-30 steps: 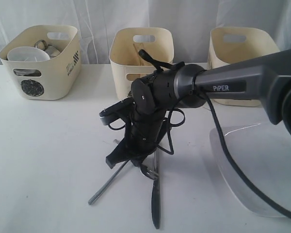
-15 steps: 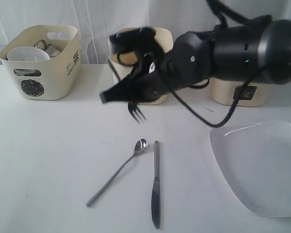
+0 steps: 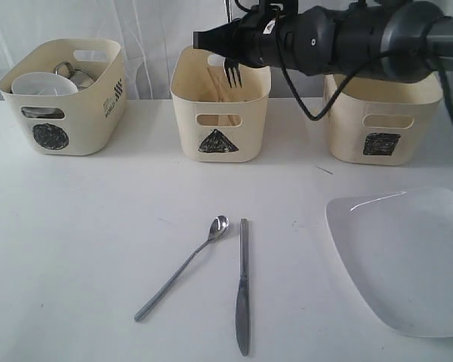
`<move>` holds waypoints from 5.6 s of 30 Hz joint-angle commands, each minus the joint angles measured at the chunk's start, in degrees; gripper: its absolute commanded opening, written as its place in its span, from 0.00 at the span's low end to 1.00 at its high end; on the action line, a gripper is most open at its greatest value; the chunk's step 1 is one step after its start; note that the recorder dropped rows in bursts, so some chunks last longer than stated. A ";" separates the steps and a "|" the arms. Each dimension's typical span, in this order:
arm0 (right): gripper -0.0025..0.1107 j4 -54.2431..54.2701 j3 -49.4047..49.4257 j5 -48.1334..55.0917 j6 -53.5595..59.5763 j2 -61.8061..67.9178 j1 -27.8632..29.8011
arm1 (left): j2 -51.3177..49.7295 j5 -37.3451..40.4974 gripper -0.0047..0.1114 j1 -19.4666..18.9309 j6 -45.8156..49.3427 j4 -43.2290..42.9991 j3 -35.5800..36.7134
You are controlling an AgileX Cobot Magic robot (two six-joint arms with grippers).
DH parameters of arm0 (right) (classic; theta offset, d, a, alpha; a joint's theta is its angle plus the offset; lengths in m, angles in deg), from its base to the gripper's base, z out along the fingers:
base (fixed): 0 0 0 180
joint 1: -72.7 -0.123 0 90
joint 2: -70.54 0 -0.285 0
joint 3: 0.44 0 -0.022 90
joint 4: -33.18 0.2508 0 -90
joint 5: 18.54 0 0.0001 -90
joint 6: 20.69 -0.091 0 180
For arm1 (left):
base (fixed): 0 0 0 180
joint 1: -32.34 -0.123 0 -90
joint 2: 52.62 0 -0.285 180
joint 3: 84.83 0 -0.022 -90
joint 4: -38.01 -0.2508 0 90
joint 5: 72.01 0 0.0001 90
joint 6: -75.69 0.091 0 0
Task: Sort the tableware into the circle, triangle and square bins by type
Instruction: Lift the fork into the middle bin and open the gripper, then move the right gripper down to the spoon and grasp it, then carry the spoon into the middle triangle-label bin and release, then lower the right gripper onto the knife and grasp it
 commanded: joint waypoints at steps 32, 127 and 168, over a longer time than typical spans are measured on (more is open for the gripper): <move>0.37 -9.25 3.08 56.25 63.01 -5.15 -17.69 | 0.24 -0.12 0.04 0.37 0.12 0.71 0.17; 0.02 4.97 -7.20 0.23 -2.25 6.44 3.17 | 0.24 -0.12 0.04 0.37 0.12 0.71 0.17; 0.49 -22.88 7.50 57.94 -34.03 -2.65 -11.76 | 0.24 -0.12 0.04 0.37 0.12 0.71 0.17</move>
